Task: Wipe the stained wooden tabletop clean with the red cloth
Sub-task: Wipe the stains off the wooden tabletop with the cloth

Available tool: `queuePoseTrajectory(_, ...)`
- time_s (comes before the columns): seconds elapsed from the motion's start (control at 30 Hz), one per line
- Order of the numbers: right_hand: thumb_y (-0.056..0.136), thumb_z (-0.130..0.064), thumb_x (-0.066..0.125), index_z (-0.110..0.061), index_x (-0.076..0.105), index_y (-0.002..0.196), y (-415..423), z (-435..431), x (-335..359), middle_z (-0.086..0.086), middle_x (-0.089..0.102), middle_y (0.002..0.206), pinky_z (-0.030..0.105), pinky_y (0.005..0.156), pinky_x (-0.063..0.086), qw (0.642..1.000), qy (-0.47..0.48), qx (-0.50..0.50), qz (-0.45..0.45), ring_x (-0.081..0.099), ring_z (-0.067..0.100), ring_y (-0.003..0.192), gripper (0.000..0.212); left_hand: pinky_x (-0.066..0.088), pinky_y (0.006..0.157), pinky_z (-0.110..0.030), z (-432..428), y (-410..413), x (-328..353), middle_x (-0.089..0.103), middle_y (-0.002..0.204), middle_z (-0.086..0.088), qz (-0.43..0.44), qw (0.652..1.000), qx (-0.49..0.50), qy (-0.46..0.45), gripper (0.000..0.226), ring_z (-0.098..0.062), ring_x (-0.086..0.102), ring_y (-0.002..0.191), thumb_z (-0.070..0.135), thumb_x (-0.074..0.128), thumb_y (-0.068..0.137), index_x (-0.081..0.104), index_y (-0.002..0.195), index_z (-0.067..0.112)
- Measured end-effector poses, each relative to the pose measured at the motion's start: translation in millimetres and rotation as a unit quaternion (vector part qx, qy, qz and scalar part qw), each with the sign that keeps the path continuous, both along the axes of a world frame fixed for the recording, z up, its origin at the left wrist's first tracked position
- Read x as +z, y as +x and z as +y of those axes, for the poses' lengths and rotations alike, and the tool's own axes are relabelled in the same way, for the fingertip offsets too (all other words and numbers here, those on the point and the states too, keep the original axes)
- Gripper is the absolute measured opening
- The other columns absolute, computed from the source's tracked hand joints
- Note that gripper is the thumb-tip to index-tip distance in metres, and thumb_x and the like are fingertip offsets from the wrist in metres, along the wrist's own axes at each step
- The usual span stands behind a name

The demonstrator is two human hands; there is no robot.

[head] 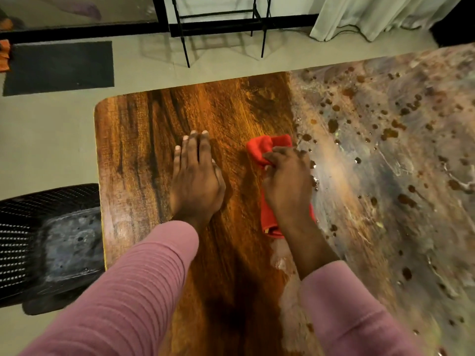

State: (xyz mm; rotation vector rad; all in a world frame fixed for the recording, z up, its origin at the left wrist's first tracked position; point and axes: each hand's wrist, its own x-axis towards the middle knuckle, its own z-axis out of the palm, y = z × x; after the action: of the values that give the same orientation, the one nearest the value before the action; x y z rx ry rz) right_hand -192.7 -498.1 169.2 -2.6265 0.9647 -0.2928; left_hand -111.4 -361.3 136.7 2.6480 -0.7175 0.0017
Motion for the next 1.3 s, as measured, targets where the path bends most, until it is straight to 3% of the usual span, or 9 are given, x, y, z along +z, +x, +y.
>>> queuePoseTrajectory(0.2, 0.087, -0.015, 0.059, -0.025, 0.067, 0.115, -30, 23, -1, -0.010, 0.059, 0.127, 0.031, 0.077, 0.045, 0.987, -0.012, 0.163, 0.009, 0.043, 0.018, 0.102, 0.031, 0.009, 0.123, -0.043, -1, 0, 0, 0.023, 0.159, -0.017, 0.009, 1.000, 0.002, -0.002, 0.059, -0.030, 0.015, 0.150, 0.026, 0.026, 0.097, 0.020, 0.153, 0.008)
queuePoseTrajectory(0.37, 0.090, -0.016, 0.056, -0.023, 0.065, 0.119, -35, -28, -1, -0.008, 0.059, 0.129, 0.023, 0.081, 0.032, 1.000, 0.001, -0.003, 0.008, 0.044, 0.020, 0.107, 0.031, 0.009, 0.123, -0.043, 0, 1, 1, 0.023, 0.159, -0.017, 0.002, 1.000, -0.005, -0.008, 0.061, -0.030, 0.016, 0.149, 0.029, 0.023, 0.096, 0.019, 0.154, 0.010)
queuePoseTrajectory(0.47, 0.089, -0.015, 0.056, -0.023, 0.066, 0.118, -32, -15, 1, -0.008, 0.059, 0.128, 0.026, 0.082, 0.034, 1.000, 0.011, -0.029, 0.001, 0.044, 0.020, 0.107, 0.031, 0.009, 0.123, -0.043, 0, 1, -1, 0.023, 0.159, -0.017, -0.003, 1.000, -0.005, -0.013, 0.058, -0.031, 0.016, 0.149, 0.025, 0.028, 0.098, 0.019, 0.154, 0.009)
queuePoseTrajectory(0.6, 0.088, -0.014, 0.058, -0.025, 0.069, 0.114, -46, 25, 2, -0.010, 0.059, 0.128, 0.027, 0.089, 0.037, 0.995, 0.029, 0.092, 0.001, 0.045, 0.018, 0.111, 0.030, 0.010, 0.123, -0.043, -1, -1, 1, 0.025, 0.158, -0.018, -0.009, 1.000, 0.000, -0.012, 0.058, -0.031, 0.017, 0.149, 0.022, 0.031, 0.098, 0.021, 0.153, 0.009)
queuePoseTrajectory(0.7, 0.087, -0.013, 0.060, -0.022, 0.069, 0.113, -70, 30, 3, -0.008, 0.061, 0.126, 0.032, 0.083, 0.042, 0.984, 0.023, 0.178, 0.008, 0.047, 0.020, 0.105, 0.029, 0.009, 0.123, -0.043, -1, -2, 2, 0.024, 0.159, -0.017, -0.005, 1.000, 0.001, -0.016, 0.057, -0.030, 0.016, 0.149, 0.021, 0.032, 0.098, 0.022, 0.153, 0.009)
queuePoseTrajectory(0.9, 0.089, -0.015, 0.057, -0.023, 0.066, 0.118, -84, -13, 3, -0.010, 0.060, 0.127, 0.020, 0.079, 0.028, 0.995, 0.026, -0.093, -0.017, 0.044, 0.015, 0.107, 0.031, 0.006, 0.123, -0.043, 2, -4, 5, 0.019, 0.160, -0.017, -0.005, 1.000, -0.011, -0.008, 0.056, -0.030, 0.012, 0.150, 0.023, 0.030, 0.101, 0.018, 0.154, 0.009)
queuePoseTrajectory(1.0, 0.088, -0.015, 0.058, -0.024, 0.066, 0.117, -83, 10, 3, -0.012, 0.059, 0.127, 0.019, 0.080, 0.030, 0.998, 0.029, -0.053, -0.013, 0.042, 0.014, 0.107, 0.031, 0.006, 0.123, -0.044, 0, -4, 6, 0.018, 0.161, -0.017, -0.004, 1.000, -0.007, -0.008, 0.056, -0.030, 0.010, 0.150, 0.023, 0.030, 0.101, 0.017, 0.154, 0.009)
queuePoseTrajectory(1.17, 0.085, -0.012, 0.063, -0.023, 0.070, 0.111, -121, 50, 5, -0.010, 0.062, 0.124, 0.020, 0.077, 0.032, 0.989, 0.043, 0.140, -0.001, 0.046, 0.018, 0.103, 0.029, 0.007, 0.123, -0.044, -1, -6, 5, 0.021, 0.160, -0.017, -0.012, 1.000, 0.000, -0.005, 0.056, -0.031, 0.013, 0.150, 0.023, 0.031, 0.100, 0.020, 0.154, 0.009)
queuePoseTrajectory(1.3, 0.087, -0.011, 0.059, -0.022, 0.069, 0.114, -134, 29, 7, -0.009, 0.060, 0.127, 0.025, 0.081, 0.036, 0.998, 0.053, 0.031, 0.004, 0.045, 0.019, 0.106, 0.030, 0.007, 0.123, -0.044, 2, -11, 7, 0.023, 0.160, -0.016, -0.016, 1.000, 0.000, -0.001, 0.053, -0.029, 0.014, 0.150, 0.024, 0.028, 0.102, 0.024, 0.152, 0.009)
